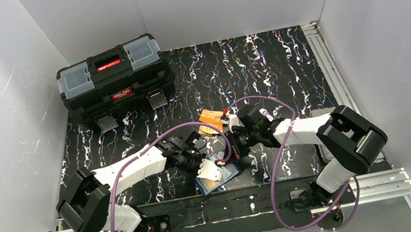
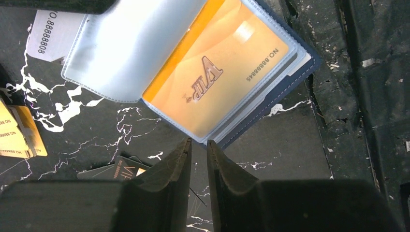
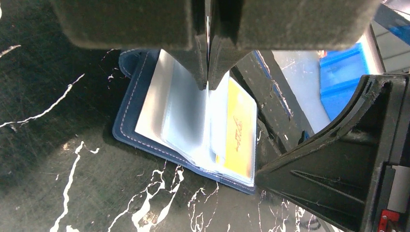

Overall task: Put the credit cards into the card holder
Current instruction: Insert the credit card into the card holder.

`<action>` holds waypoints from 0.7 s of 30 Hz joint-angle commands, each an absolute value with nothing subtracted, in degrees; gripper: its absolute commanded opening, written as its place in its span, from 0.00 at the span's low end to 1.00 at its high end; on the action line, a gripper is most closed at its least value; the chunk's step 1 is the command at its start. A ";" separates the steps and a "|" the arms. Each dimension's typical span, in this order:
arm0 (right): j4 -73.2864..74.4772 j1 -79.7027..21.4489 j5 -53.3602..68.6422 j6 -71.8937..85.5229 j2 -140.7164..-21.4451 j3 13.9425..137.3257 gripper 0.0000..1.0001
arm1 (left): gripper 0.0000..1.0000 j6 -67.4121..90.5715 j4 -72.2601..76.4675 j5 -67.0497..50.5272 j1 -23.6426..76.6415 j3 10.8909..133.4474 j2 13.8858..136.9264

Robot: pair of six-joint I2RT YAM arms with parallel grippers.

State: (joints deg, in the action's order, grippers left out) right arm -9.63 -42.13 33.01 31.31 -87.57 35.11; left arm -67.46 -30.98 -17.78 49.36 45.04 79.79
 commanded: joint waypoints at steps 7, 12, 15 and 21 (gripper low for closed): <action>-9.41 -42.45 33.53 30.88 -84.10 37.79 0.01 | 0.17 -65.50 -33.22 -18.66 49.39 43.93 77.18; -8.73 -42.45 34.34 30.83 -83.69 38.84 0.01 | 0.17 -65.27 -32.80 -18.71 49.41 42.93 76.82; -8.70 -42.52 34.58 30.81 -83.63 38.85 0.01 | 0.16 -64.75 -32.19 -18.06 49.45 42.56 75.99; -9.06 -42.79 37.05 30.61 -84.22 39.24 0.01 | 0.15 -63.64 -32.51 -17.33 49.44 42.62 74.70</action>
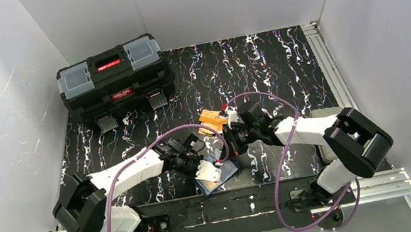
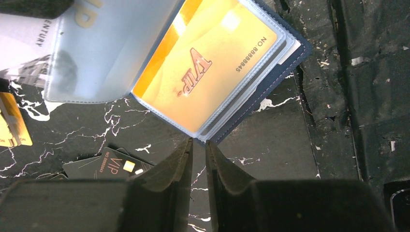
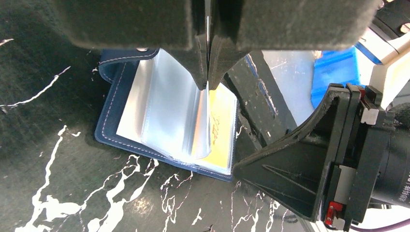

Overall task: Put the credit cards into the card holder
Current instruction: Insert the credit card into the card holder.

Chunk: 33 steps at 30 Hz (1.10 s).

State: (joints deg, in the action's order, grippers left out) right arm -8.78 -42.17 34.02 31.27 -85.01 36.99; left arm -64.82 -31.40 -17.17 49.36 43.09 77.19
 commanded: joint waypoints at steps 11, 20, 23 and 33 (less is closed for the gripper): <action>-7.59 -44.03 38.03 29.81 -85.91 40.77 0.01 | 0.15 -63.37 -33.72 -17.07 49.41 42.95 73.85; -4.08 -44.34 35.05 29.27 -92.12 43.18 0.01 | 0.14 -63.87 -34.73 -17.09 49.31 43.87 73.25; -3.36 -45.04 34.94 28.65 -93.37 44.46 0.01 | 0.14 -64.08 -35.85 -17.47 49.33 44.74 72.76; -1.24 -45.44 33.65 27.62 -92.46 45.92 0.01 | 0.13 -67.69 -36.90 -19.90 48.87 43.73 69.40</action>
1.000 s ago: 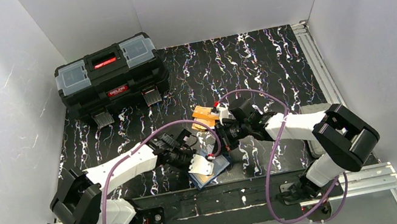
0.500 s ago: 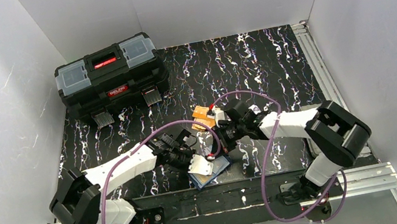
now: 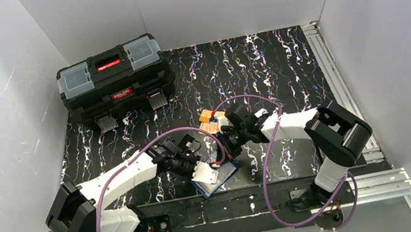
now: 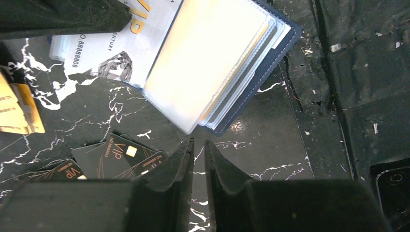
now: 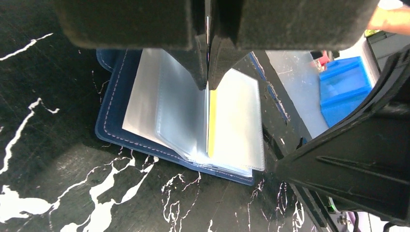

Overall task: Put the credit cards into the card holder
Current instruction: Insert the credit card into the card holder.

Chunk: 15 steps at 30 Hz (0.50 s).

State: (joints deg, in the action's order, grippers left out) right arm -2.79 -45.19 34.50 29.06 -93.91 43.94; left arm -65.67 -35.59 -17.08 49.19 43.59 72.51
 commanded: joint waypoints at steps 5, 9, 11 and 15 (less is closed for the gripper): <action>-0.23 -45.53 34.19 27.01 -91.42 46.59 0.01 | 0.11 -69.05 -33.15 -22.04 48.78 43.03 66.30; -0.45 -45.79 34.67 27.07 -91.97 46.74 0.01 | 0.12 -68.56 -33.33 -23.44 48.71 43.76 68.07; -0.59 -45.79 34.63 27.09 -91.92 46.65 0.01 | 0.12 -68.81 -32.95 -25.37 48.80 43.28 69.10; -0.41 -45.76 34.85 27.03 -92.87 46.87 0.01 | 0.14 -70.19 -31.40 -28.58 48.88 42.63 72.53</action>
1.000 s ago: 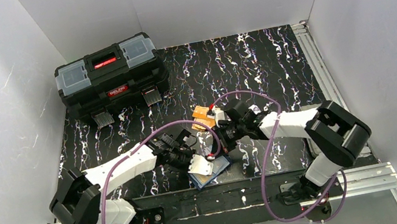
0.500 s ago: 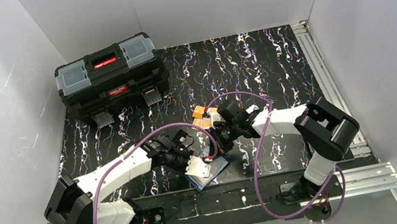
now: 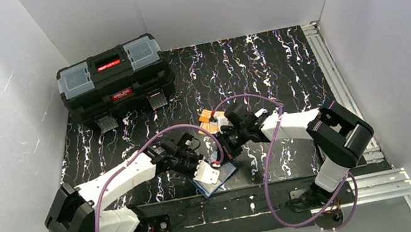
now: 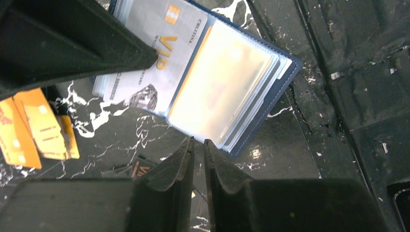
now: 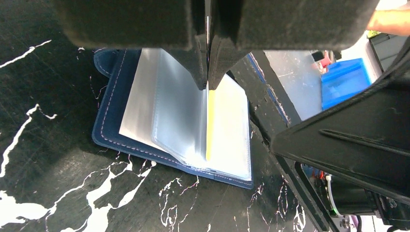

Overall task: Put the credit cards into the card holder
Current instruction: Insert the credit card into the card holder.

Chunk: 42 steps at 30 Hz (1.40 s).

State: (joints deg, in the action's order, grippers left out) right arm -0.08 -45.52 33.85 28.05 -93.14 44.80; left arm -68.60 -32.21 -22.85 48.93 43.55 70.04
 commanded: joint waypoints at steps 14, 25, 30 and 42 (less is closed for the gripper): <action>-16.74 -38.51 41.53 35.65 -95.54 41.89 0.01 | 0.25 -83.69 -18.45 -27.02 50.71 29.54 73.24; -19.75 -36.83 41.09 37.00 -96.39 37.10 0.01 | 0.18 -84.10 -17.06 -26.02 51.44 30.32 76.61; -21.82 -35.52 39.72 38.35 -95.10 34.78 0.01 | 0.16 -83.76 -17.95 -25.60 51.77 30.42 76.33; -27.72 -33.59 36.50 41.99 -91.06 29.02 0.01 | 0.16 -82.53 -18.72 -24.68 52.65 31.50 77.26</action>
